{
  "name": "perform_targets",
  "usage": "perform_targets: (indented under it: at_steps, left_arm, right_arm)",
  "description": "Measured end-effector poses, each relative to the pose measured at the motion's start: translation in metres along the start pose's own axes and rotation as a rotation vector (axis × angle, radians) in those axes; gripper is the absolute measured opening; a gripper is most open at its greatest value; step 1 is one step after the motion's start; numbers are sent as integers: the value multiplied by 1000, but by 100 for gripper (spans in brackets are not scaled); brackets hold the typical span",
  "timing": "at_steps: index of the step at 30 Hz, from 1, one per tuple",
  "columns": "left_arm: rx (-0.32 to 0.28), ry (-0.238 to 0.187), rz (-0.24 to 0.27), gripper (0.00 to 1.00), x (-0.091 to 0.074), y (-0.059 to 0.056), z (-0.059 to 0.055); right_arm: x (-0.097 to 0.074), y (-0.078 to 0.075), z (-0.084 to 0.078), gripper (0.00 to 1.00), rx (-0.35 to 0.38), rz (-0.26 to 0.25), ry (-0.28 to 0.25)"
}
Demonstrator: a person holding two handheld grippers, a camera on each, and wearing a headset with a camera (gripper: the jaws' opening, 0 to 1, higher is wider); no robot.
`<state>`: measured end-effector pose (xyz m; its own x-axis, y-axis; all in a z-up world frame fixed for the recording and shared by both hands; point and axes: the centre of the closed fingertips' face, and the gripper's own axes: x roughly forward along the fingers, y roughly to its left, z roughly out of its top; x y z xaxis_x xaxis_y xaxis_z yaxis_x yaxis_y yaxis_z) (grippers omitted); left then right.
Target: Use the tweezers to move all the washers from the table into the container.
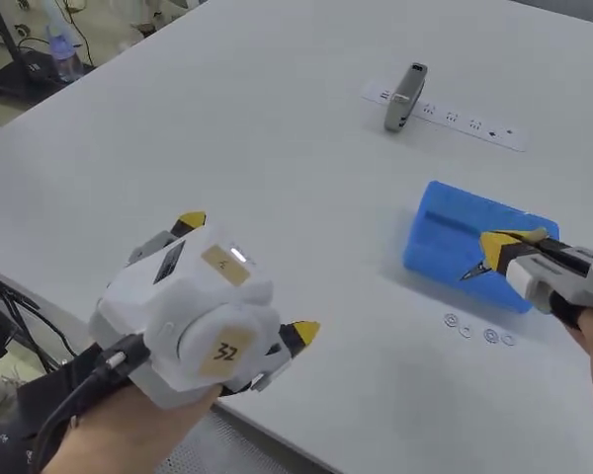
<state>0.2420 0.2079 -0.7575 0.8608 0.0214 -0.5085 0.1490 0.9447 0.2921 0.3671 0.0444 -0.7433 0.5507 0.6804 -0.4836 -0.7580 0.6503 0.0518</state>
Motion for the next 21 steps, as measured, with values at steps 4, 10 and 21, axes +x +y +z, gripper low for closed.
perform_targets:
  at_steps: [4, 10, 21]
  left_arm:
    - [3, -1, -1, 92, 0, 0, 0]
    - [4, 3, -1, 92, 0, 0, 0]
    - [8, 5, 2, 91, 0, 0, -1]
  right_arm:
    - [3, -1, -14, 2, -6, -4, 26]
    - [7, -5, -30, 2, -31, -18, 65]
    - [15, -11, -47, 2, -8, -27, 94]
